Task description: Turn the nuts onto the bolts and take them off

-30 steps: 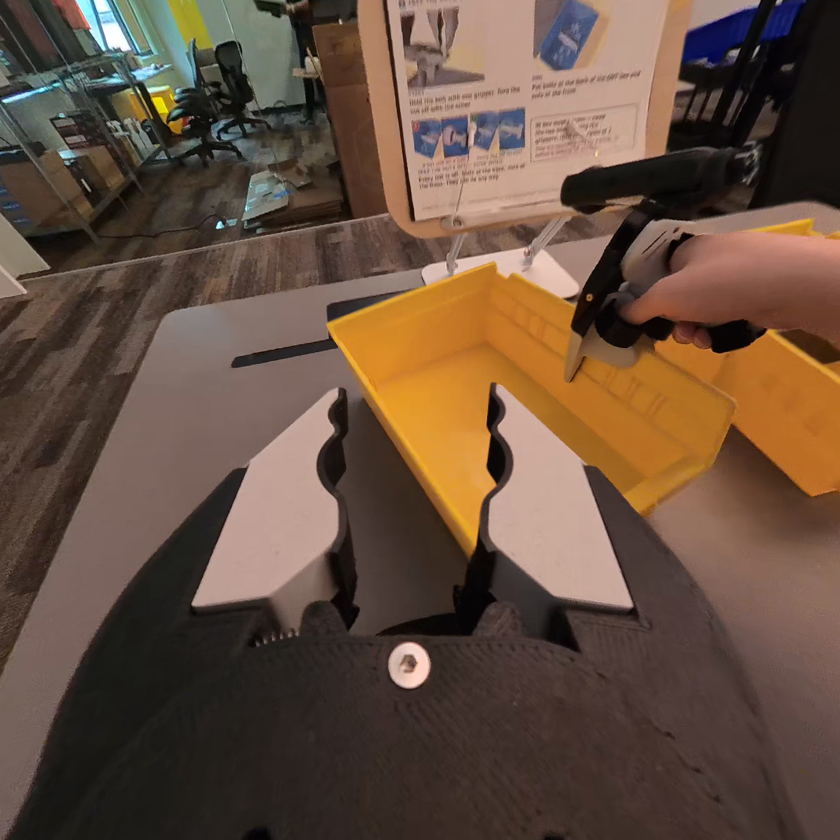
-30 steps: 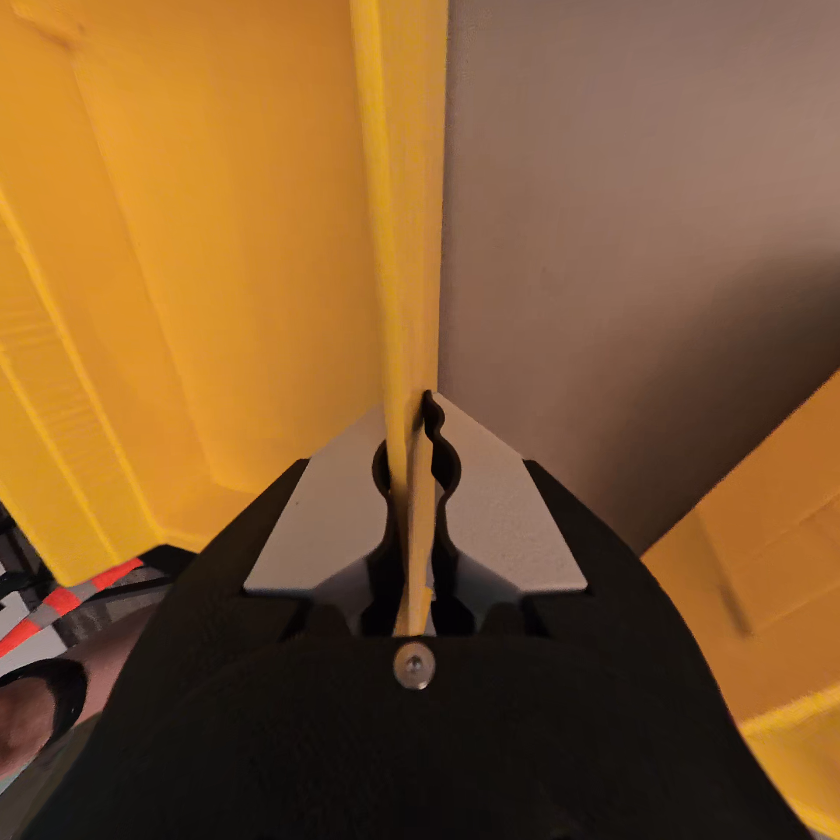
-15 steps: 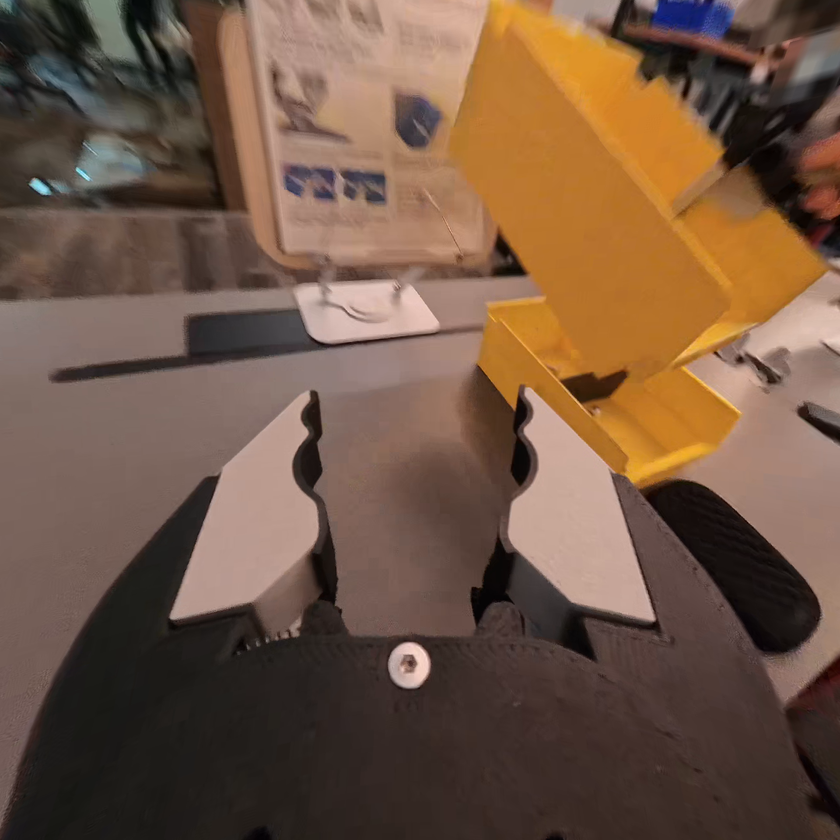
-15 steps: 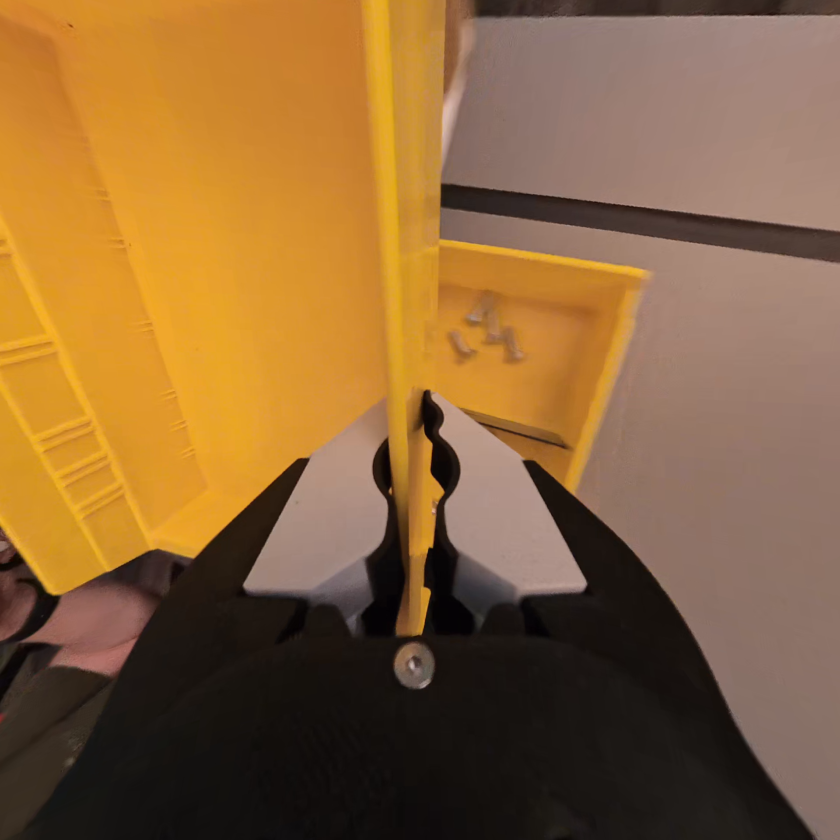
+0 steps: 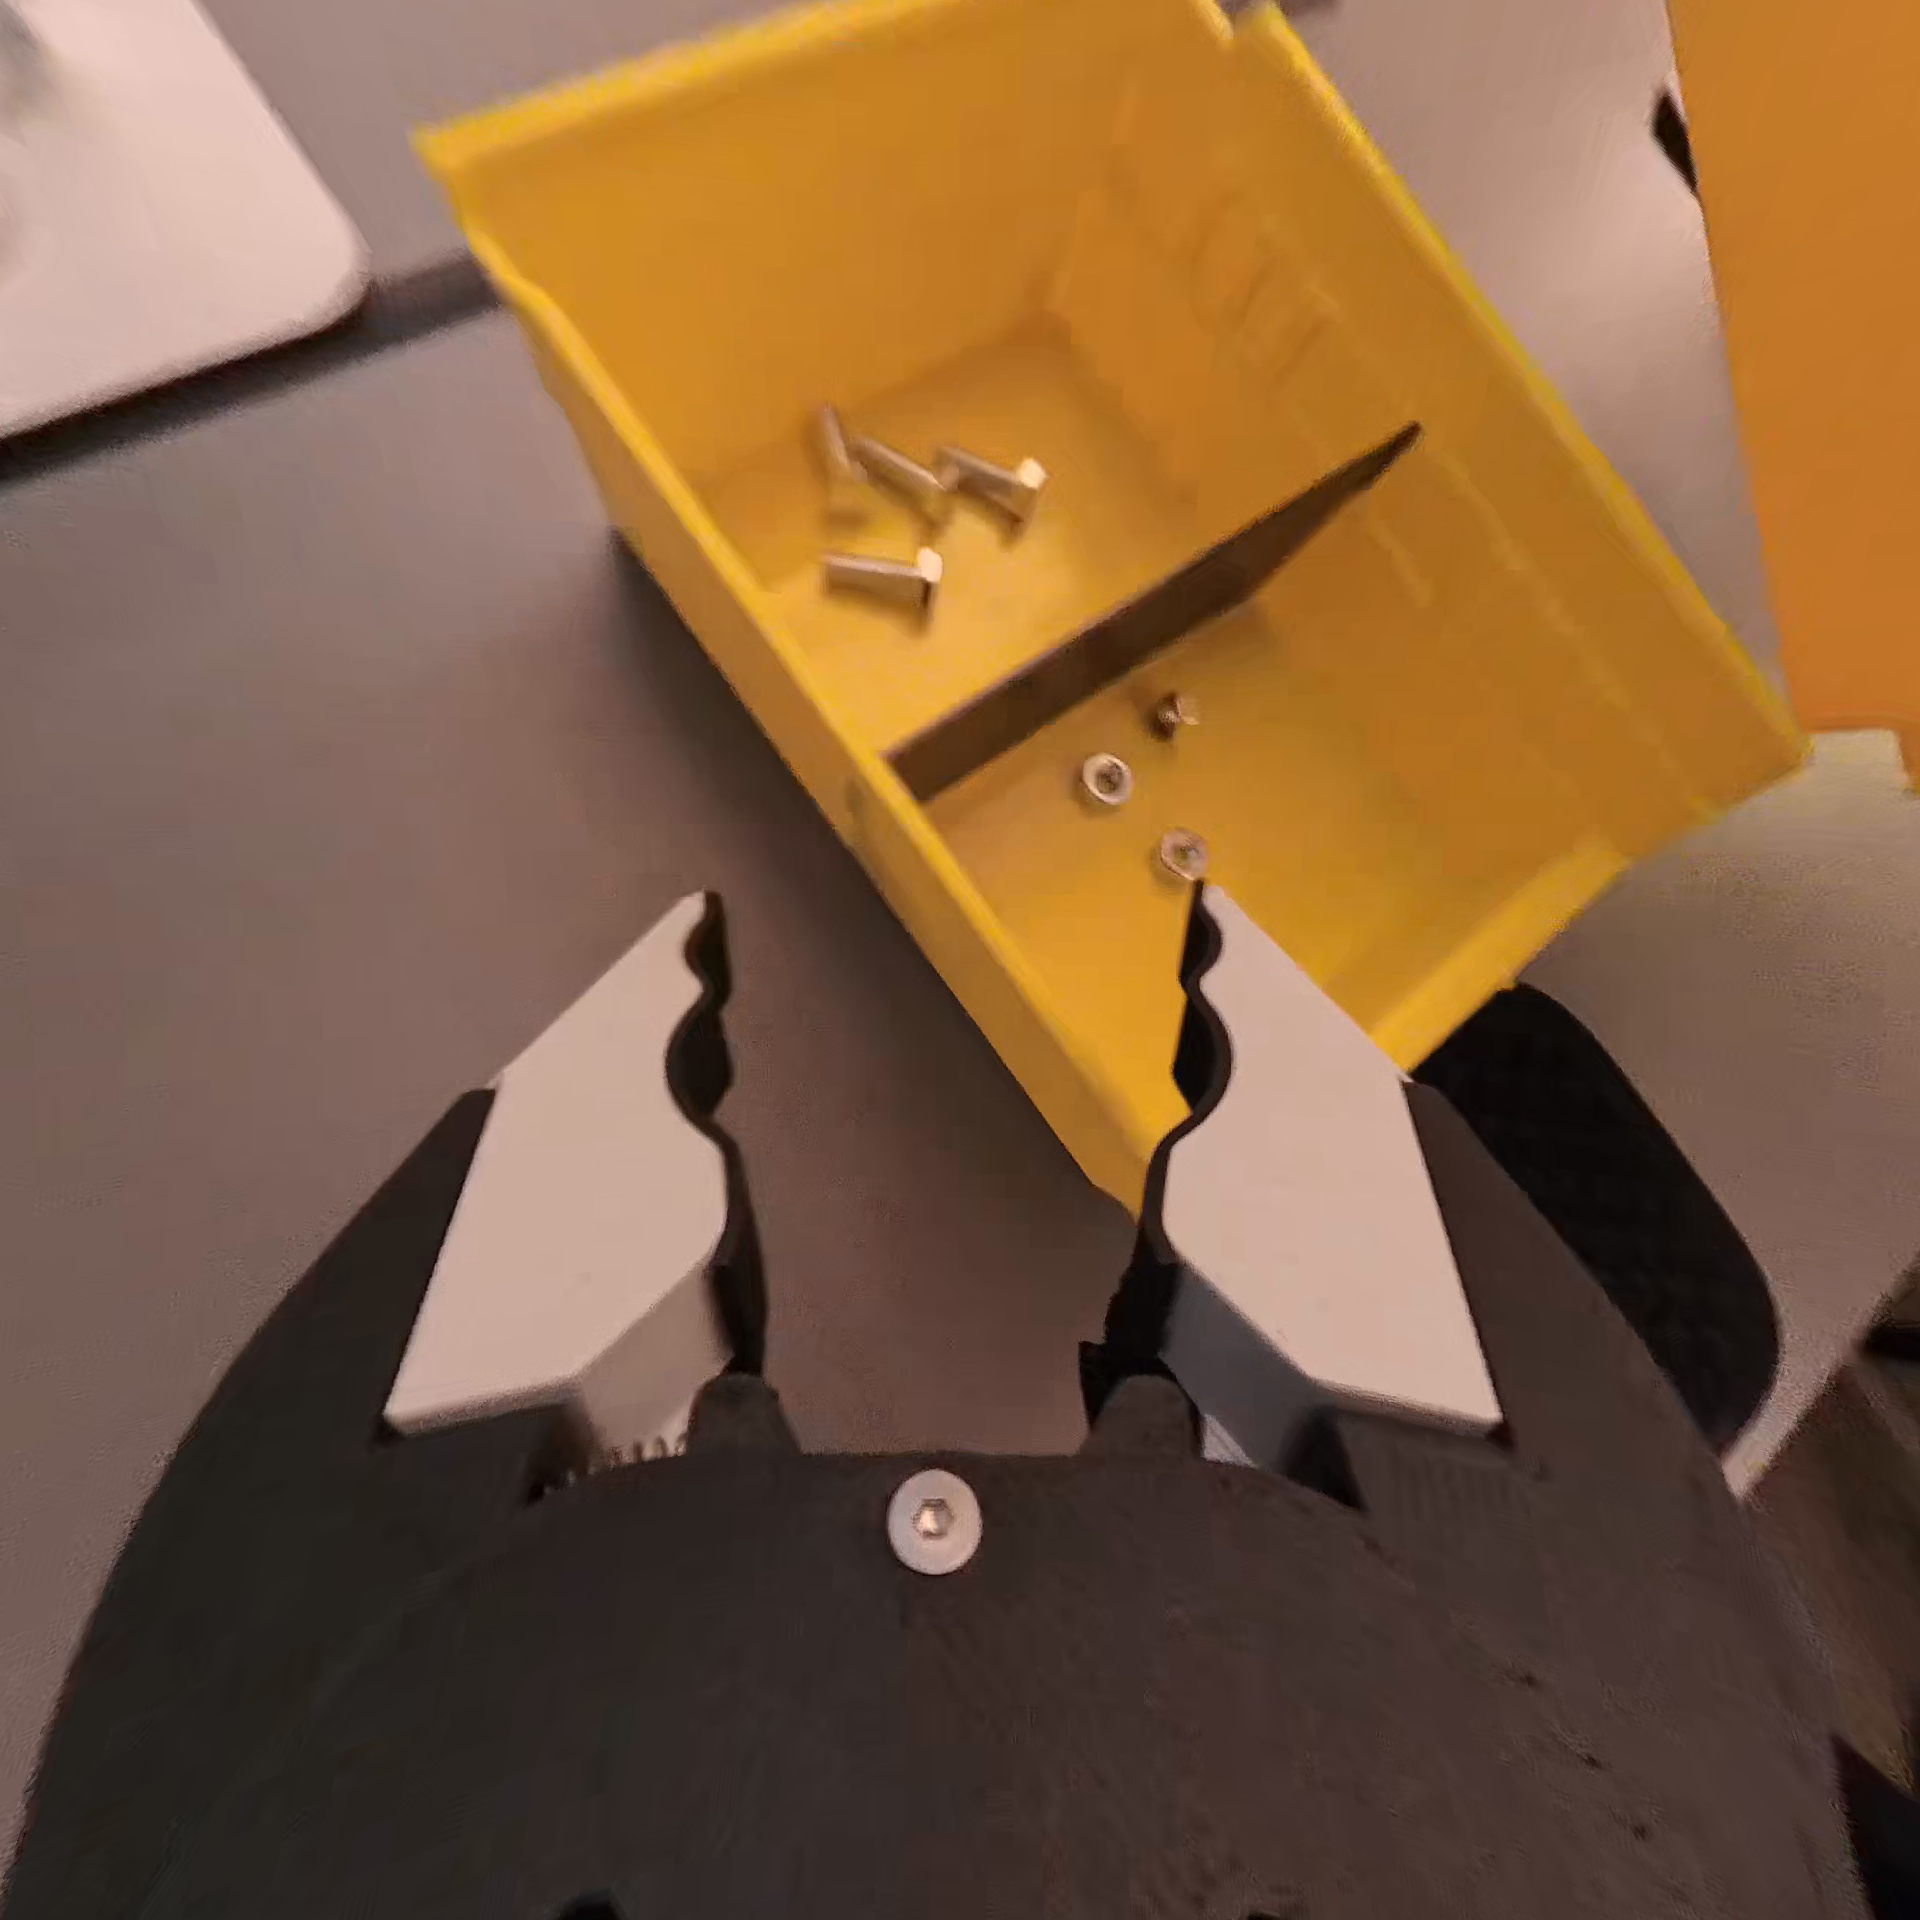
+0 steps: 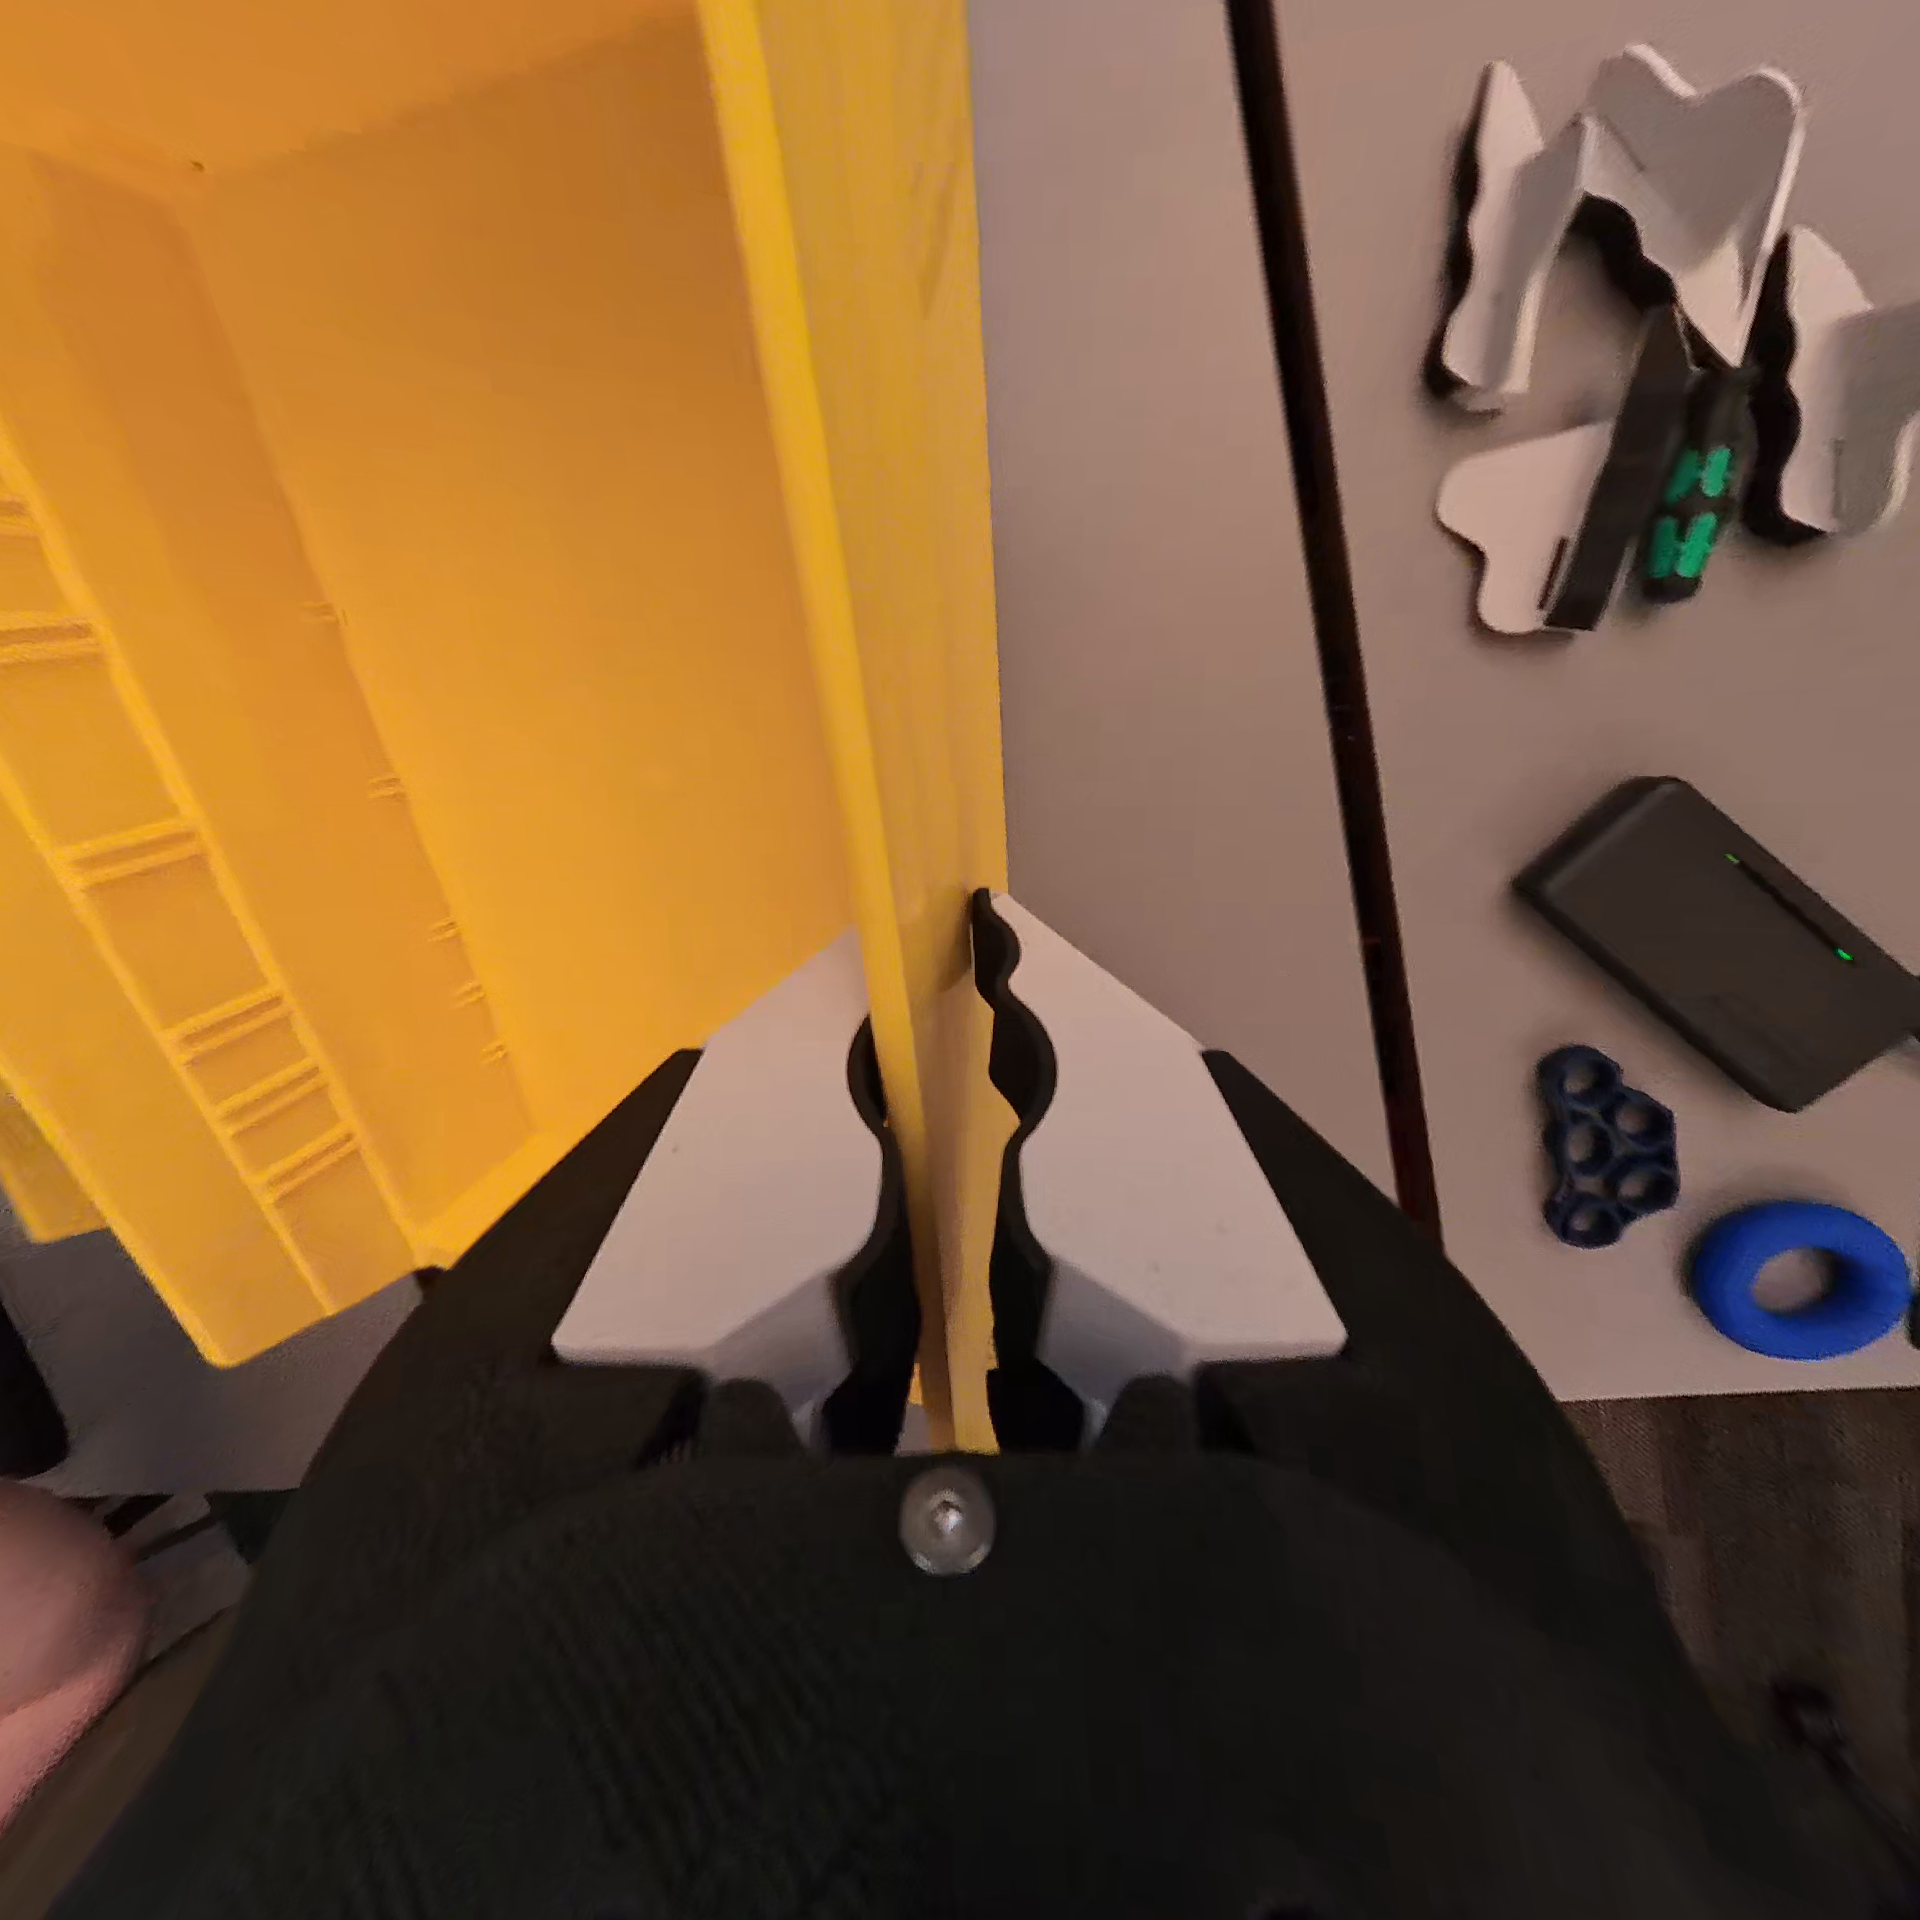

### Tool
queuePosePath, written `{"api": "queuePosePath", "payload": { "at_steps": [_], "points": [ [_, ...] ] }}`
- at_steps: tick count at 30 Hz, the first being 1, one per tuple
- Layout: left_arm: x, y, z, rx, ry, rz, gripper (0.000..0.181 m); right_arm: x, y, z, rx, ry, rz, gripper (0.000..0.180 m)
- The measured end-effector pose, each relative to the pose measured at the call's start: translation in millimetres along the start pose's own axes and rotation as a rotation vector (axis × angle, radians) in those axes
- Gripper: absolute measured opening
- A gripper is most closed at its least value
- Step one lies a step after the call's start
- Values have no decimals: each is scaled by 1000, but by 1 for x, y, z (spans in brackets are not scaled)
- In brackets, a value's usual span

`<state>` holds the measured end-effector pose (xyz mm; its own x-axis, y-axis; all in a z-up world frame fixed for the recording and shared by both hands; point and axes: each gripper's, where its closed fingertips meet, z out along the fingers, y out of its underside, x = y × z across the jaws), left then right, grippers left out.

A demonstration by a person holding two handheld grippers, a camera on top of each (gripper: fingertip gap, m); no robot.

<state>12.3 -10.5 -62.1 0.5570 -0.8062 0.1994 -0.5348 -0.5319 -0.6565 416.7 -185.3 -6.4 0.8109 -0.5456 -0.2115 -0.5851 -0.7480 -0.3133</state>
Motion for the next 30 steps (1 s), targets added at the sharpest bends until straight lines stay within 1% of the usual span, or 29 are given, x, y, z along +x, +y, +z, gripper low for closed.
{"api": "queuePosePath", "payload": {
  "at_steps": [1, 2, 4, 5, 6, 8, 10, 11, 13, 16, 18, 21, 26, 30],
  "points": [
    [7, 5, 8, -41, 34, -7, 83, 8, 2, 2, -4, 7, 12, 5],
    [11, 12, 15, -88, 48, -11, 82, 14, 5, 5, -10, 11, 22, 5],
    [6, 25, 26, -197, 17, 5, 86, 23, 10, 12, -29, 25, 39, 5],
    [7, 27, 29, -228, 36, -10, 81, 25, 12, 15, -38, 28, 44, 6],
    [7, 27, 29, -251, 48, -16, 70, 25, 14, 19, -48, 28, 48, 6],
    [-6, 28, 27, -295, 7, 44, 48, 22, 17, 28, -66, 21, 46, 7],
    [-1, 31, 24, -337, 101, 33, 26, 17, 18, 38, -80, 19, 35, 7],
    [-6, 33, 22, -357, 114, 11, 15, 13, 18, 43, -88, 13, 32, 7],
    [-27, 33, 15, -381, 79, 16, 10, 4, 19, 53, -104, -5, 27, 8],
    [-72, 35, 0, -409, 0, -11, 4, -17, 21, 71, -127, -46, 15, 8],
    [-110, 36, -12, -375, -57, -44, 3, -34, 23, 85, -137, -86, 13, 9],
    [-162, 47, -38, -319, -79, -150, 3, -62, 28, 108, -159, -143, 1, 9],
    [-247, 90, -103, -259, -167, -288, 4, -102, 39, 142, -212, -186, -28, 9],
    [-308, 132, -160, -187, -258, -414, 3, -124, 40, 154, -228, -208, -57, 9]
  ]
}}
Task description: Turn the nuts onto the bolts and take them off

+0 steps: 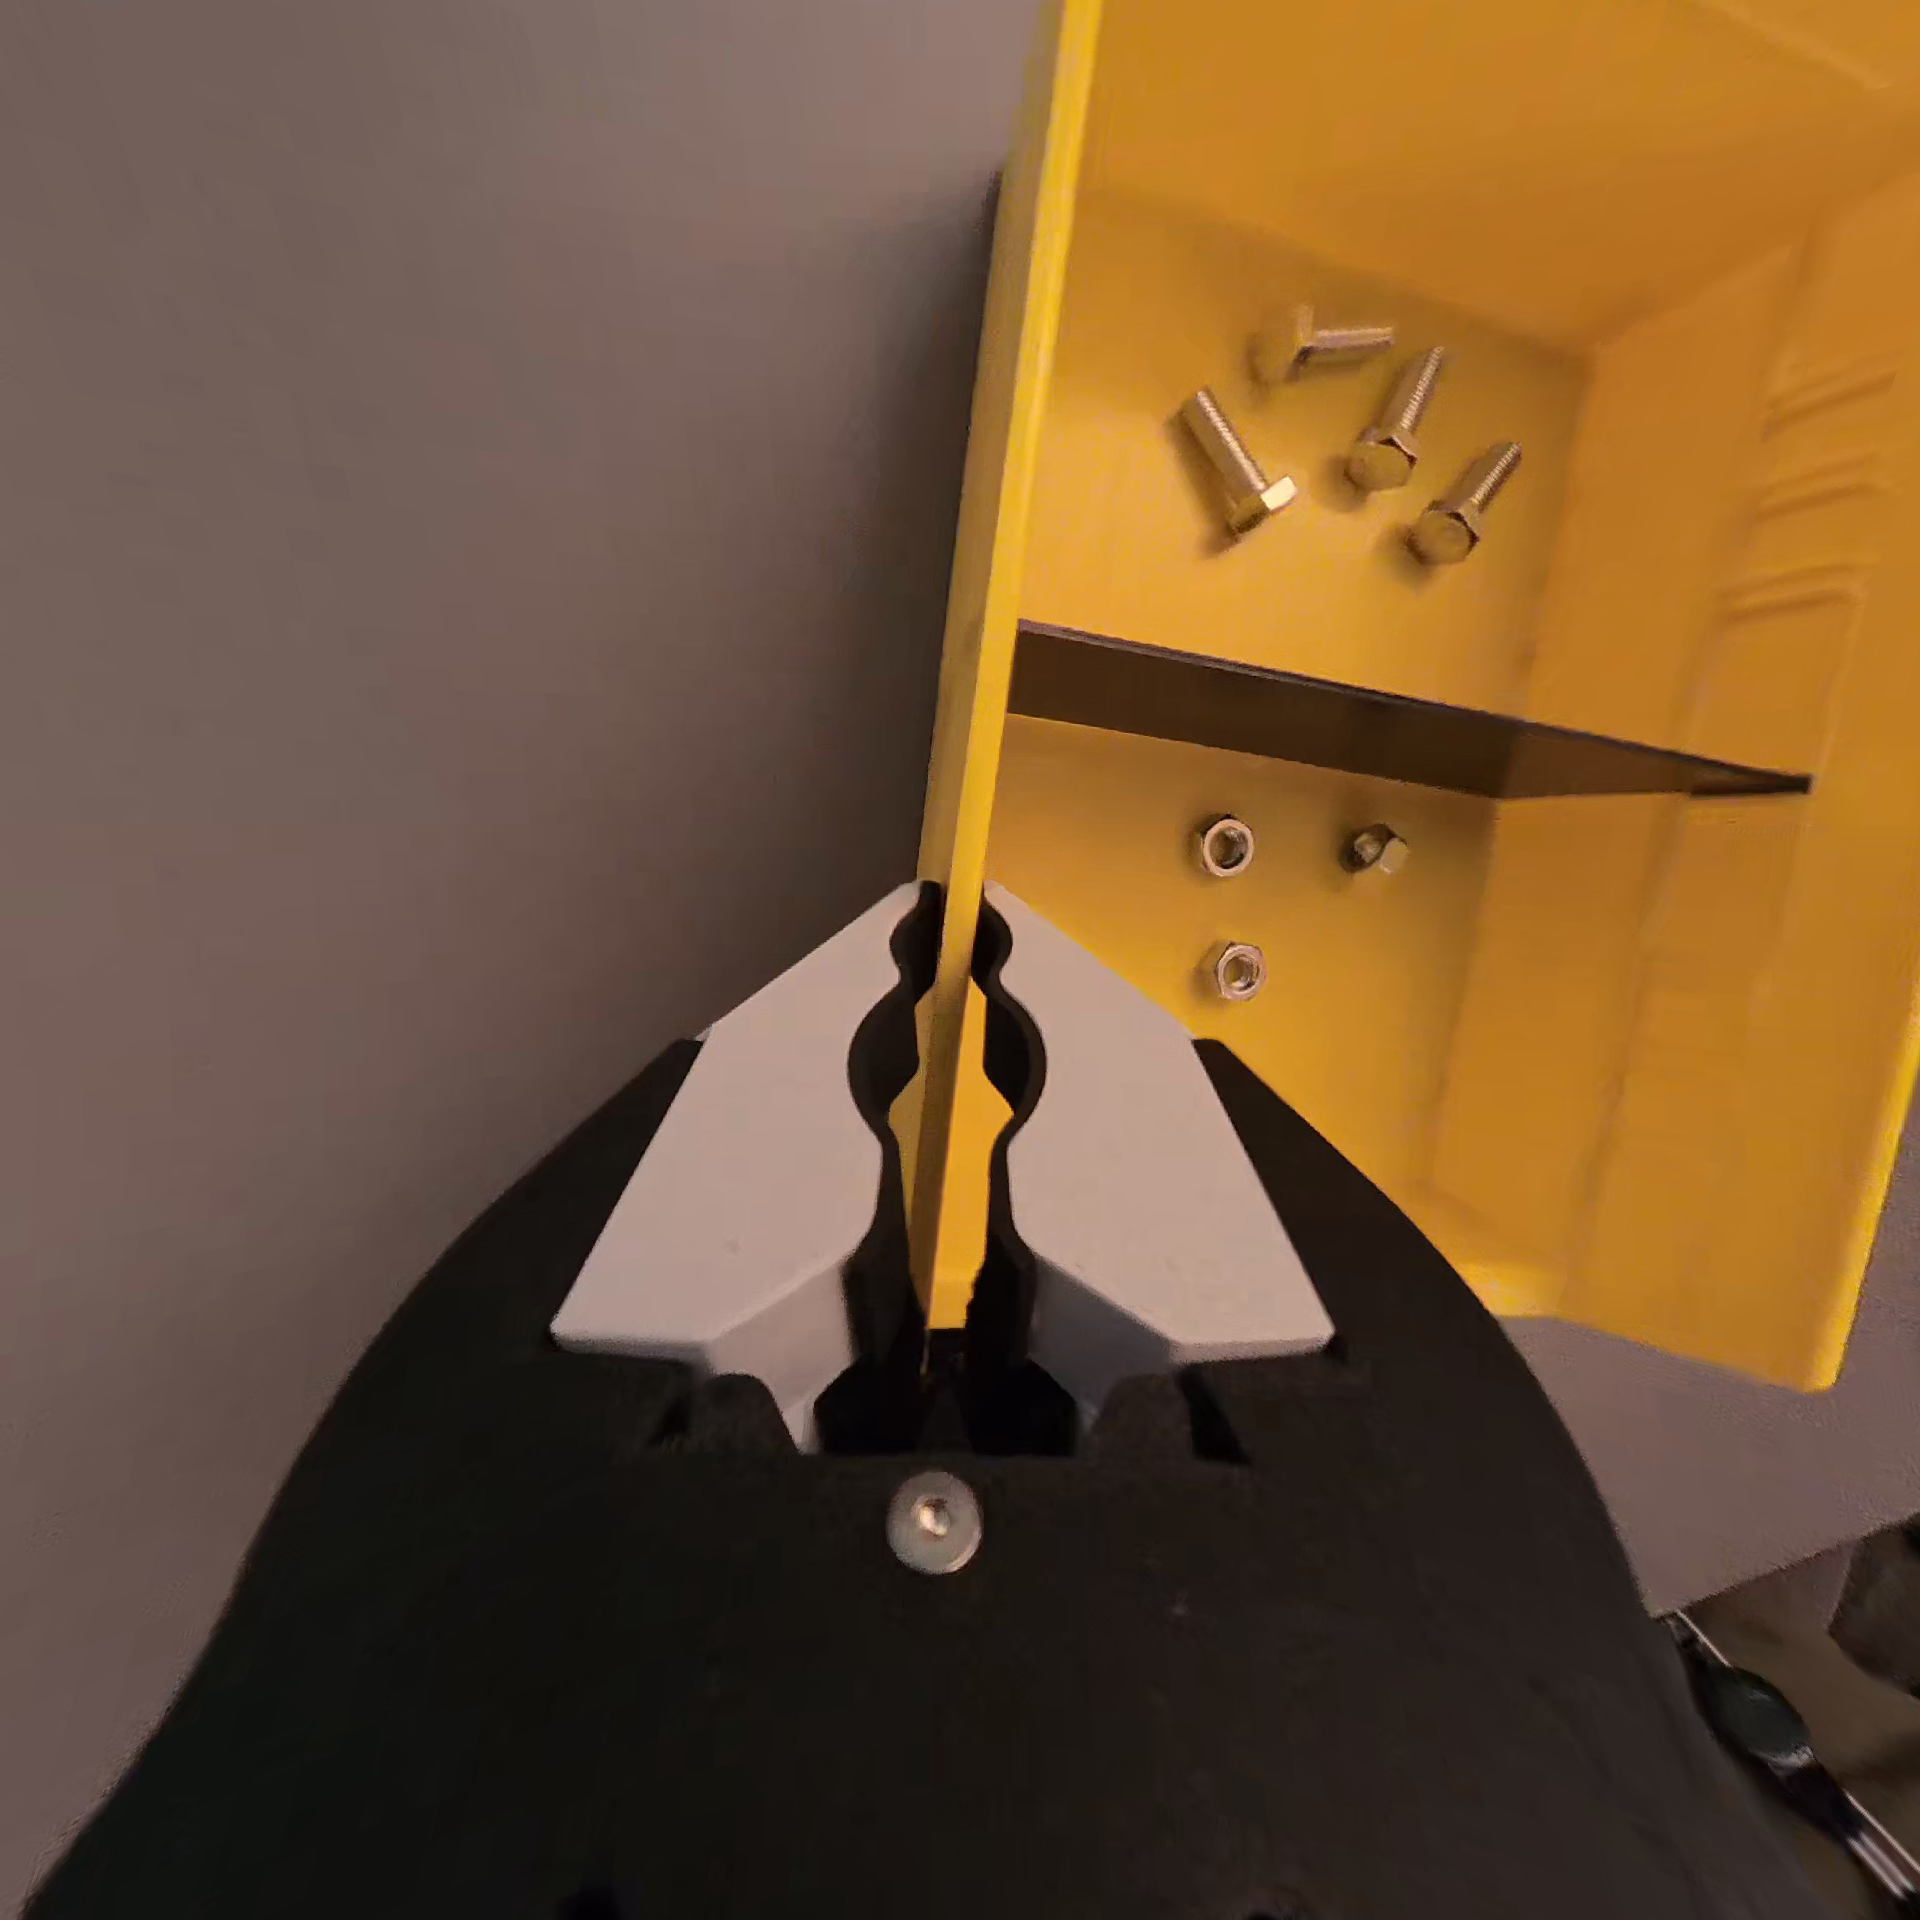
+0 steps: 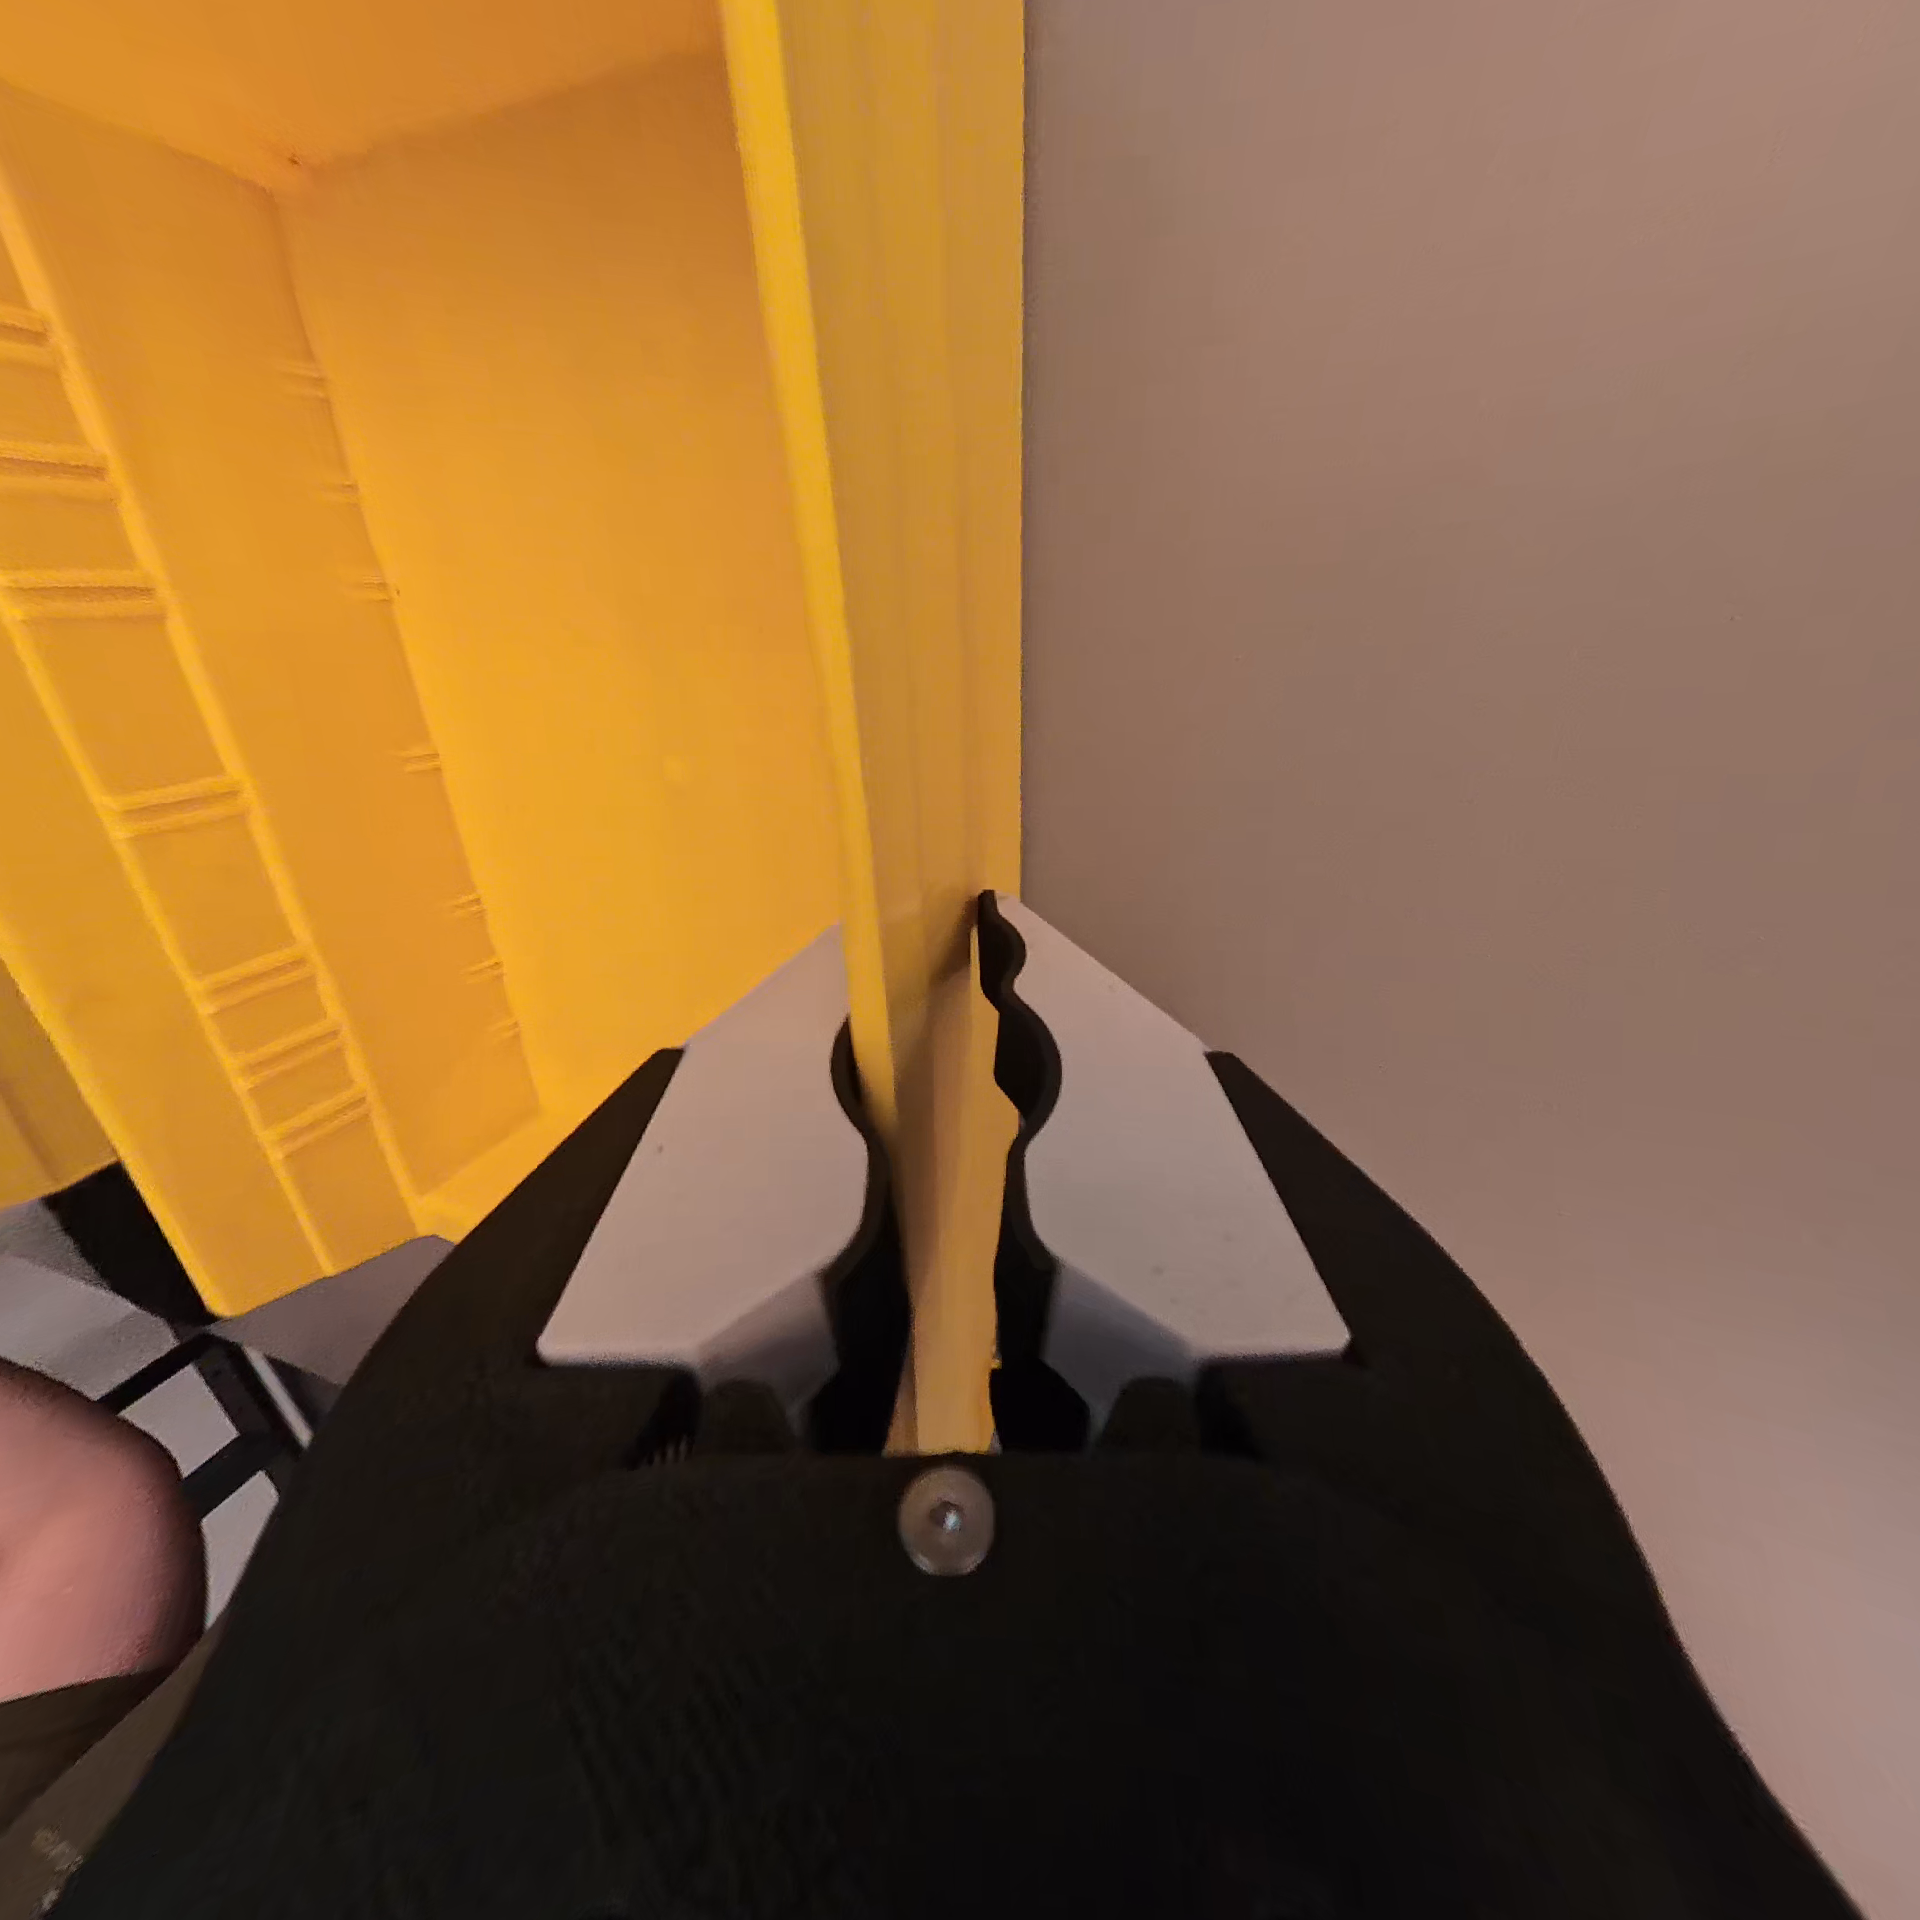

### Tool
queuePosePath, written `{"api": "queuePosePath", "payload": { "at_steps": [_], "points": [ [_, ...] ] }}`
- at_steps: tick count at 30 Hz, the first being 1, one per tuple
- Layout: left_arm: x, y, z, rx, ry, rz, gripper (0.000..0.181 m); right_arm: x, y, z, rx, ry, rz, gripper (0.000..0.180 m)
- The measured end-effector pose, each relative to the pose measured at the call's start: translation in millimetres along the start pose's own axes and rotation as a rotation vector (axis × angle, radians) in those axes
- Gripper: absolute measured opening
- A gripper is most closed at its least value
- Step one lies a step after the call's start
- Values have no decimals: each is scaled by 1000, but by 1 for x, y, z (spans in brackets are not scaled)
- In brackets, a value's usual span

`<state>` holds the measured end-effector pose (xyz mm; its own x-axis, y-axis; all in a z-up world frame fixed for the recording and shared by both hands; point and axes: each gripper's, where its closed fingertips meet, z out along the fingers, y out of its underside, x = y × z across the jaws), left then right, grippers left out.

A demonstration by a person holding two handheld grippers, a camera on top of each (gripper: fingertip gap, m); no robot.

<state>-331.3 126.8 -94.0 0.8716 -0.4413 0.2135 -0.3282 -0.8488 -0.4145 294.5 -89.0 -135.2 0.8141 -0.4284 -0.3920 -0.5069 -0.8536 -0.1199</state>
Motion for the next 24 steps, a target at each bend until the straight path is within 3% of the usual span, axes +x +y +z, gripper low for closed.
{"api": "queuePosePath", "payload": {
  "at_steps": [7, 24],
  "points": [
    [-88, 28, -36, 101, -70, -103, 3, -10, 2, 6, -52, 133, -104, 2],
    [-102, 15, -34, 153, -23, 131, 3, -9, 9, 5, -122, 143, -143, 3]
  ]
}}
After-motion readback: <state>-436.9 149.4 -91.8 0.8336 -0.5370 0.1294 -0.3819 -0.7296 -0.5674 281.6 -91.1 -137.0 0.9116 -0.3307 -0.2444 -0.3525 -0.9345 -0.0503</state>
